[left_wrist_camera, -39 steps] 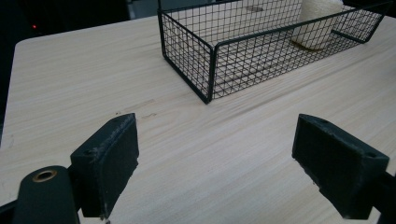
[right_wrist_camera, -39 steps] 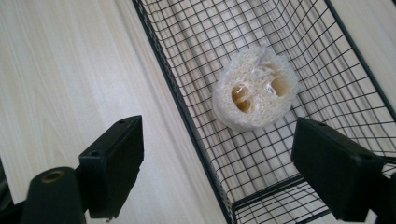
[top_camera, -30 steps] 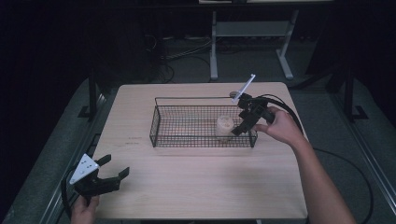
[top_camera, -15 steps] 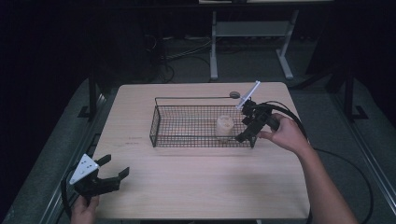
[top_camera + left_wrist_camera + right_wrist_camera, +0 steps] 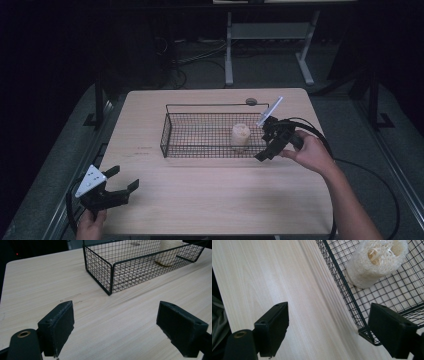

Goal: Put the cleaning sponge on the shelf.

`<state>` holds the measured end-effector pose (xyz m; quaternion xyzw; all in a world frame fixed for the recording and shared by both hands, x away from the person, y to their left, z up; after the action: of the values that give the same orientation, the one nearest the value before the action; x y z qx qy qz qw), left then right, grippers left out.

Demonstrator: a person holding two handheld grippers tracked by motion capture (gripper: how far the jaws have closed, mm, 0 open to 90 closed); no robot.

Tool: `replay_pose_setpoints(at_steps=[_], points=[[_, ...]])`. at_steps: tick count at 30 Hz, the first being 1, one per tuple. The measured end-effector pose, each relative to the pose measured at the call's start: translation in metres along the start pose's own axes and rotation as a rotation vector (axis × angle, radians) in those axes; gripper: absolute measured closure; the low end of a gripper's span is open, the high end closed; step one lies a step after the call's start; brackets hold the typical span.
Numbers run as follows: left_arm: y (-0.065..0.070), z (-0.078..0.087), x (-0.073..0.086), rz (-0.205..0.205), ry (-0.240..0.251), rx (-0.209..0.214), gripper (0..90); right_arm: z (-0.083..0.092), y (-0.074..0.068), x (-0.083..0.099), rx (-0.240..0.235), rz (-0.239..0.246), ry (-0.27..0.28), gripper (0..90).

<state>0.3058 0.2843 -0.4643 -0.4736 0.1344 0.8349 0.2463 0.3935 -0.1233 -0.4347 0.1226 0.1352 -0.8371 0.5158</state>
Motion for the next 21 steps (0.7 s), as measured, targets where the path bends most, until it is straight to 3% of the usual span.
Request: replay_pose_setpoints(at_steps=[21], points=[[0.001,-0.001,0.000,-0.004,-0.001,0.006,13.8,-0.007,-0.019,0.026,-0.006,-0.005,0.000,16.6]])
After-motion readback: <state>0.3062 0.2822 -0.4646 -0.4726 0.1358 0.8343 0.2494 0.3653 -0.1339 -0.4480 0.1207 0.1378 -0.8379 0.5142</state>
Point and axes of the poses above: each handheld gripper's, and its own axes: z roughly backward along the jaws, x roughly out of its underside, y roughly to its right, the point moved 10 cm from there along -z, roughly forward along the jaws, and after that the axes turned 5 degrees about -y, right-handed, at the moved point
